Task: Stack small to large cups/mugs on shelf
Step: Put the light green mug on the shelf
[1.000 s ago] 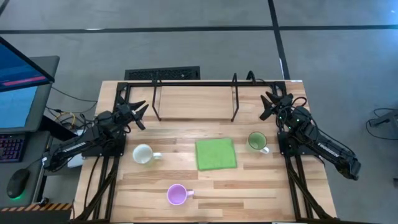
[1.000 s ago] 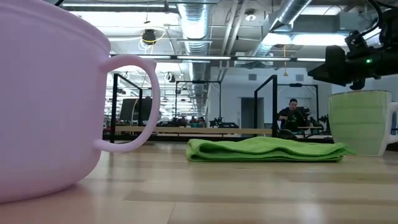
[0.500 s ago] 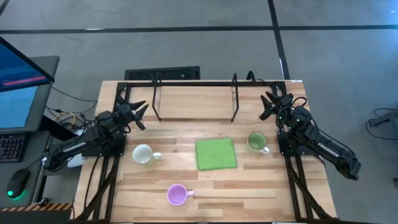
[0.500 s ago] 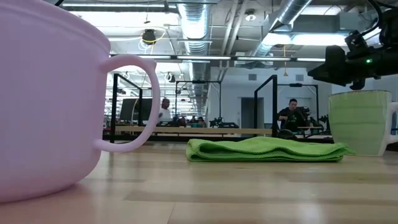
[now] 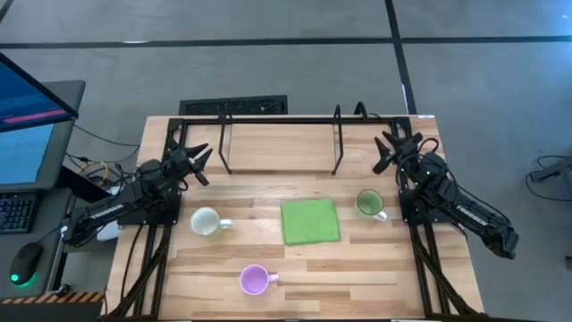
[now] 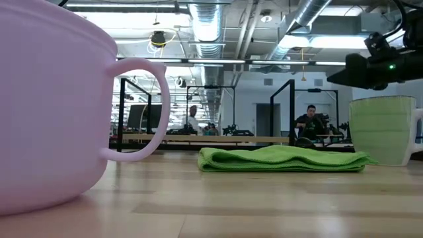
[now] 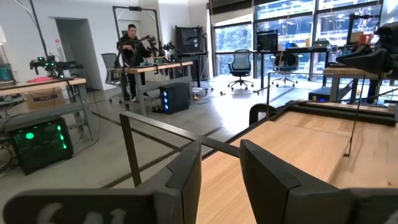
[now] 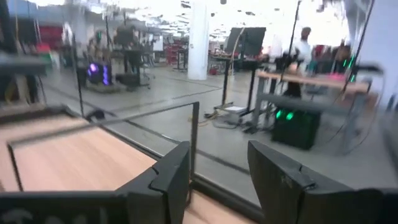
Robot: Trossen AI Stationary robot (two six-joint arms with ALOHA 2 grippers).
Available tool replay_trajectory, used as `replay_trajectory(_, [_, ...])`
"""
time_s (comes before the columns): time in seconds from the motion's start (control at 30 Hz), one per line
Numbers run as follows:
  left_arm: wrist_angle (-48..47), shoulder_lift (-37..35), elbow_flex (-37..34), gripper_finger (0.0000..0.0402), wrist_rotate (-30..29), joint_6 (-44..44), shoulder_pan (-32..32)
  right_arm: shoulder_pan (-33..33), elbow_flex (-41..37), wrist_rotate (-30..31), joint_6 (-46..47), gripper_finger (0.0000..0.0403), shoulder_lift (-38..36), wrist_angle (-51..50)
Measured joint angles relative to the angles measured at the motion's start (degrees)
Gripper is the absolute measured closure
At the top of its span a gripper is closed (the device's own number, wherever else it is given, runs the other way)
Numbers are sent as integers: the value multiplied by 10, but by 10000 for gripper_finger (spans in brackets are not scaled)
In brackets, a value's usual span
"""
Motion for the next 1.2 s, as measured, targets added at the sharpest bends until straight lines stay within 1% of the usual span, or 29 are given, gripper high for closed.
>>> replay_trajectory(0.1, [0,0,0,299,0,0,0,0,0,0,-26,219,0,0])
replay_trajectory(0.6, [2,0,1,299,-1,8,0,0,0,0,-26,219,0,0])
replay_trajectory(0.67, [-9,0,8,299,3,9,0,0,0,0,-26,219,0,0])
replay_trajectory(0.73, [-21,0,25,299,35,1,0,0,0,0,-26,219,0,0])
replay_trajectory(0.83, [-27,0,54,299,116,-4,0,0,0,0,-26,219,0,0])
replay_trajectory(0.93, [-60,0,87,299,185,-6,0,0,0,0,-26,219,0,0])
replay_trajectory(1.1, [-140,7,147,299,223,-8,0,0,0,0,-26,219,0,0])
replay_trajectory(1.2, [-137,24,166,299,245,-24,-3,0,0,0,-26,219,0,0])
